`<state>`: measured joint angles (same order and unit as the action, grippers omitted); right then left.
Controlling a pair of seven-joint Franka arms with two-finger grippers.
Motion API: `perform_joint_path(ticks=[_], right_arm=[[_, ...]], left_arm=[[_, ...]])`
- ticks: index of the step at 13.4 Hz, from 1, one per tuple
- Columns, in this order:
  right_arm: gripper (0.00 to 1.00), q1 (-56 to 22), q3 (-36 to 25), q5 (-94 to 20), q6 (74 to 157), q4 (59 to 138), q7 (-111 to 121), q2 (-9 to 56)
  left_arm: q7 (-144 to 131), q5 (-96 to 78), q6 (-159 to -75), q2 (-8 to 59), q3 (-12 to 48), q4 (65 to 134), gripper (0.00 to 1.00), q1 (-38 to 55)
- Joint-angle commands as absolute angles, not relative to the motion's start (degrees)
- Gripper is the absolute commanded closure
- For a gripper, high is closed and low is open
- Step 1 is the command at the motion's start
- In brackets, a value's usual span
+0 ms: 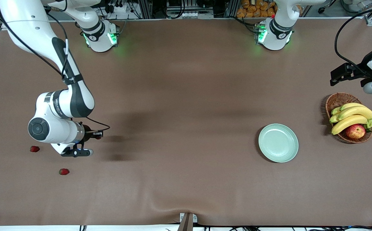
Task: Collect all strawberries into plate
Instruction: 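Carry the strawberry with the right gripper toward the table middle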
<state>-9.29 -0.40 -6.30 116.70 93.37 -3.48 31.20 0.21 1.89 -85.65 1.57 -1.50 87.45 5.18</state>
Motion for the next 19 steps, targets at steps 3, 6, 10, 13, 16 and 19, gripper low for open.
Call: perform_joint_path(ticks=[3, 6, 10, 13, 16, 19], right_arm=[[1.0, -16.94, -0.62, -6.5, 116.1, 80.36, -3.25, 36.64], [1.0, -21.25, -0.53, -6.59, 116.45, 76.21, -3.43, 40.42], [1.0, -28.46, -0.53, -6.59, 124.26, 75.15, -3.51, 44.02], [1.0, -32.51, -0.44, -6.68, 130.24, 74.01, -3.52, 47.27], [1.0, -36.81, -0.44, -6.59, 131.75, 68.49, -3.6, 52.37], [1.0, -40.68, -0.44, -6.59, 139.88, 66.01, -3.78, 57.11]], left_arm=[[0.97, 2.37, -87.45, 1.49, -1.14, 88.77, 0.0, 4.75], [1.14, 2.37, -87.71, 1.49, -1.14, 88.77, 0.0, 4.39], [1.14, 2.46, -88.24, 1.76, -1.14, 89.3, 0.0, 4.39], [1.14, 2.46, -88.33, 1.67, -1.23, 89.65, 0.0, 4.31], [1.14, 2.37, -88.33, 1.76, -1.23, 90.43, 0.0, 4.31], [1.23, 2.46, -88.24, 1.41, -1.23, 91.14, 0.0, 3.87]])
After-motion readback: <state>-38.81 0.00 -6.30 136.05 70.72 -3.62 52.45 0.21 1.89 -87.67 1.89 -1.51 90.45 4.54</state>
